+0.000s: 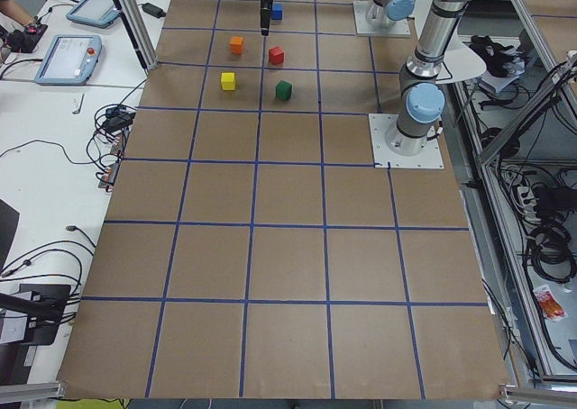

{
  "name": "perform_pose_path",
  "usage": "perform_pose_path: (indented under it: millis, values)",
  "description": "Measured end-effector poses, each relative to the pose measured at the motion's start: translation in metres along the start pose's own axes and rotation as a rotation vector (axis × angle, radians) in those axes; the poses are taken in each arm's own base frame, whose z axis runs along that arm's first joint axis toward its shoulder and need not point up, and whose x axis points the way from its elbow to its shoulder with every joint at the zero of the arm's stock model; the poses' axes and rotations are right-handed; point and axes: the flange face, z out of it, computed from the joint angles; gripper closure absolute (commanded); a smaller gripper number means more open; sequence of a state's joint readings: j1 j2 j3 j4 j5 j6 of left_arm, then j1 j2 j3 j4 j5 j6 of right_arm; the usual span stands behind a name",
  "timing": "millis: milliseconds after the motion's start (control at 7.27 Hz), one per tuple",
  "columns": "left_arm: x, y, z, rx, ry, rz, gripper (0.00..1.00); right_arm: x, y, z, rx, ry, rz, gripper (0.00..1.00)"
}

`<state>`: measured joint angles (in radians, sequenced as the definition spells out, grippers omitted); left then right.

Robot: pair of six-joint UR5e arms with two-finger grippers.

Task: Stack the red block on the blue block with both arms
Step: 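Raise the left gripper away while the right gripper reaches toward the red cube, then lower the right gripper onto the red cube and close on it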

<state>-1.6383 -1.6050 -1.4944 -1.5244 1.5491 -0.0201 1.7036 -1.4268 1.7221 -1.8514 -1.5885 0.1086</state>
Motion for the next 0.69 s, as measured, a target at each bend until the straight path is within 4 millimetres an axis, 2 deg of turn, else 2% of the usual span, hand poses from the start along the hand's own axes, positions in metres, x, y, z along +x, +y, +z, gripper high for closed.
perform_pose_path:
  millis: [275, 550, 688]
  values:
    - [-0.024, -0.002, -0.017, 0.018, -0.007, 0.019, 0.0, -0.037, -0.017, 0.044, 0.009, -0.003, -0.063, 0.0]
    - [-0.03, -0.001, -0.01, -0.015, -0.034, 0.019, 0.0, -0.064, -0.027, 0.085, 0.009, -0.002, -0.126, 0.0]
    - [-0.031, -0.003, -0.003, -0.045, -0.06, 0.02, 0.0, -0.077, -0.027, 0.096, 0.015, -0.003, -0.16, 0.0]
